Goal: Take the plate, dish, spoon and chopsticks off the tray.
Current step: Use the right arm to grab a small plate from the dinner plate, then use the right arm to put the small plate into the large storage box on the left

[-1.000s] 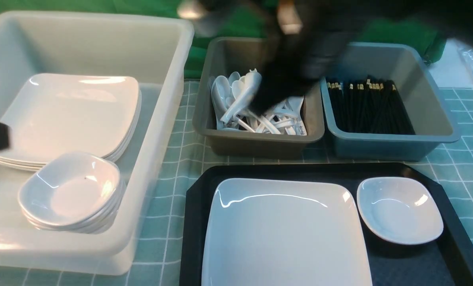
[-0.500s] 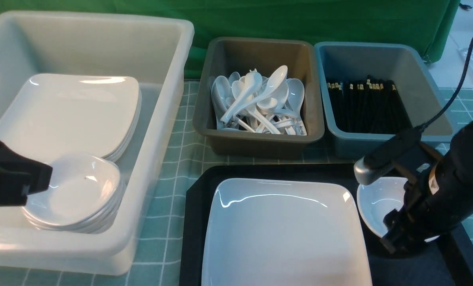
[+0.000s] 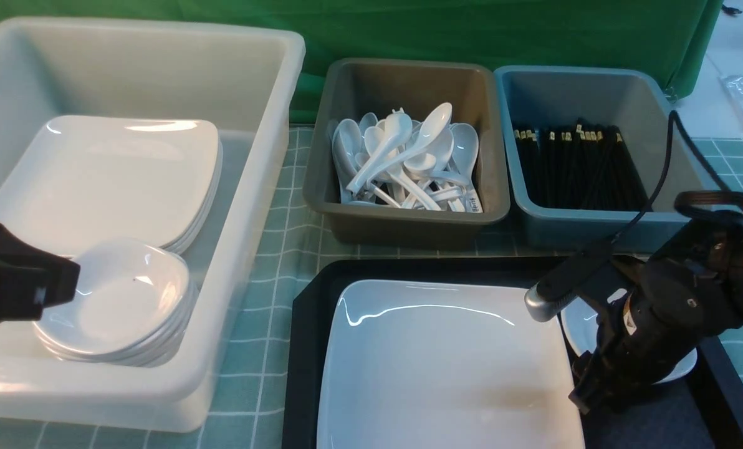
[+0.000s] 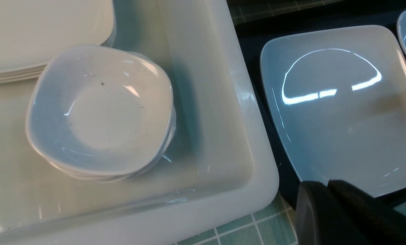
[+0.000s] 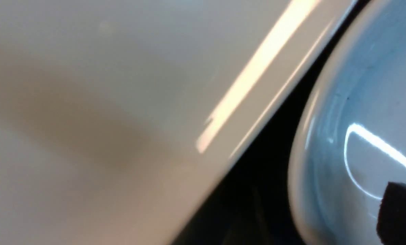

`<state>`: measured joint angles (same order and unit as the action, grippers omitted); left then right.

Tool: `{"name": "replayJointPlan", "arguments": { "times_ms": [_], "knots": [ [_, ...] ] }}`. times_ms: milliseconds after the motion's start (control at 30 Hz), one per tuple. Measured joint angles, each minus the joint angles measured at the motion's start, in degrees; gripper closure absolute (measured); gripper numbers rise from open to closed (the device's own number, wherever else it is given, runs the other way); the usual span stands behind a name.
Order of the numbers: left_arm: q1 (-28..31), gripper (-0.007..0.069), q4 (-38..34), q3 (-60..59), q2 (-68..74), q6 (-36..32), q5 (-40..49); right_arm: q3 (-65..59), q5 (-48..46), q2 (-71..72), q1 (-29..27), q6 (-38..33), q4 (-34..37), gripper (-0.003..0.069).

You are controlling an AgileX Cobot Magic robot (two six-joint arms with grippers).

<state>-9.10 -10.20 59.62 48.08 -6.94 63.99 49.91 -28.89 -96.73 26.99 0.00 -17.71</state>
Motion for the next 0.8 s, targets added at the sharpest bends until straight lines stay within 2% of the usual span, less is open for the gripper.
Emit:
{"name": "replayJointPlan", "arguments": {
  "times_ms": [167, 300, 333, 367, 533, 633, 733, 800],
  "knots": [
    [0.00, 0.0612, 0.00, 0.00, 0.00, 0.01, 0.07, 0.28, 2.12, 0.30, 0.11, 0.00, -1.27, 0.0450],
    [0.00, 0.0612, 0.00, 0.00, 0.00, 0.01, 0.15, 0.52, 0.58, 3.85, 0.11, 0.57, -1.45, 0.0539],
    [0.00, 0.0612, 0.02, 0.00, 0.00, 0.01, 0.15, 0.52, 0.58, 3.85, 0.11, 0.57, -1.45, 0.0539],
    [0.00, 0.0612, 0.02, 0.00, 0.00, 0.01, 0.15, 0.52, -0.21, 6.33, 0.11, 1.02, -1.21, 0.0577],
    [0.00, 0.0612, 0.49, 0.00, 0.00, 2.33, -0.20, 1.06, -2.40, 15.39, 0.11, 2.32, 3.82, 0.0595],
    [0.00, 0.0612, 2.13, 0.00, 0.00, 5.91, -0.61, 5.84, -2.40, 19.79, 0.11, 1.55, 8.06, 0.0595],
    [0.00, 0.0612, 5.34, 0.00, 0.00, 9.68, -0.70, 11.57, -2.77, 20.73, 0.11, -4.20, 17.71, 0.0595],
    [0.00, 0.0612, 10.20, 0.00, -0.07, 14.67, -0.03, 15.92, -3.32, 20.32, 0.90, -12.70, 29.05, 0.0595]
  ]
}}
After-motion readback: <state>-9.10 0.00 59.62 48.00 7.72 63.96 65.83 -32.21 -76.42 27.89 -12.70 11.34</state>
